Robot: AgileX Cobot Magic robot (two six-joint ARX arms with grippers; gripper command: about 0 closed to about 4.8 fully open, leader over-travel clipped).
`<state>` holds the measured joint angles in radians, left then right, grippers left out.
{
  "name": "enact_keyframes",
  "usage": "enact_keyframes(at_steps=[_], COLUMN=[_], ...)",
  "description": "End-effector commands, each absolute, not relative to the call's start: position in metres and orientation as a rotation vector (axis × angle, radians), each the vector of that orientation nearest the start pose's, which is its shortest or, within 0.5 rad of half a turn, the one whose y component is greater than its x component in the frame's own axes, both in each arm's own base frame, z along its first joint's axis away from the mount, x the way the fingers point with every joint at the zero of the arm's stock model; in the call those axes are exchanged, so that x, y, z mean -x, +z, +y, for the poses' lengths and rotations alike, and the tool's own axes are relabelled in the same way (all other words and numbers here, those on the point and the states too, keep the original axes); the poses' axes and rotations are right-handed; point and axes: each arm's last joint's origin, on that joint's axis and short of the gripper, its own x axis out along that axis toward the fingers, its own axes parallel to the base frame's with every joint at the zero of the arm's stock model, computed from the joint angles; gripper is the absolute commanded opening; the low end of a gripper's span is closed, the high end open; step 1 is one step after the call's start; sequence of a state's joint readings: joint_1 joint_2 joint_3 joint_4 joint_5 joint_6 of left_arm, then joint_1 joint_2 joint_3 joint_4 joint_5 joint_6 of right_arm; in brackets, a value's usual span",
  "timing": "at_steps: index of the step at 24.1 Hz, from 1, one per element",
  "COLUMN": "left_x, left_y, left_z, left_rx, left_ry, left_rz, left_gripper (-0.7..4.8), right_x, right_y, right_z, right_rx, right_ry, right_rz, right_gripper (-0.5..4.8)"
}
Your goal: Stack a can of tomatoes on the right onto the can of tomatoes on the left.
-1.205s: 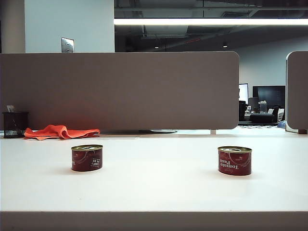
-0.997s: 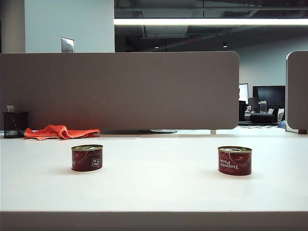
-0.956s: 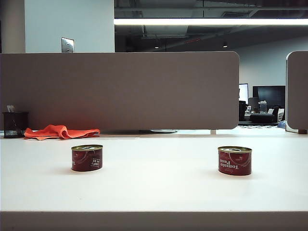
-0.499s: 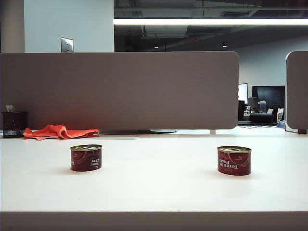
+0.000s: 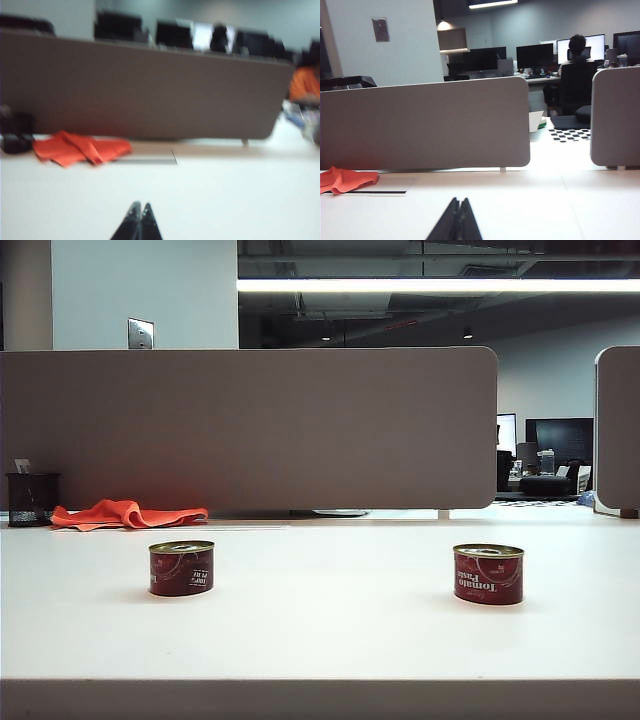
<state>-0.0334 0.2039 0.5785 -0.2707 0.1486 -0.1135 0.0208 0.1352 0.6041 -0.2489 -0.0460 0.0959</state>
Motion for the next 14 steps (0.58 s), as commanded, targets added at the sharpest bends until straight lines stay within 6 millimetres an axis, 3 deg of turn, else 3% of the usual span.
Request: enact_keyframes(at_steps=[1,4,14], left_x=[-0.076,-0.095,-0.146], left_y=[0.335,0.356,0.378], left_z=[-0.009,-0.011,-0.037], left_rx=[0.095,0.076,-0.021], left_ry=[-0.247,-0.314,-0.527], left_rz=[-0.046,0.002,0.188], left_gripper=[-0.05,-0.05,-0.05], right_x=[-0.051,-0.072,-0.131], right_y=[0.347,0.356,0.369], right_z=[0.002,0.003,0.023], right_rx=[-0.019,0.04,0.056], right_ry=[0.062,0.066,0.207], right_rz=[-0.162,-0.008,0.23], right_gripper=[-0.06,-0.06,-0.06])
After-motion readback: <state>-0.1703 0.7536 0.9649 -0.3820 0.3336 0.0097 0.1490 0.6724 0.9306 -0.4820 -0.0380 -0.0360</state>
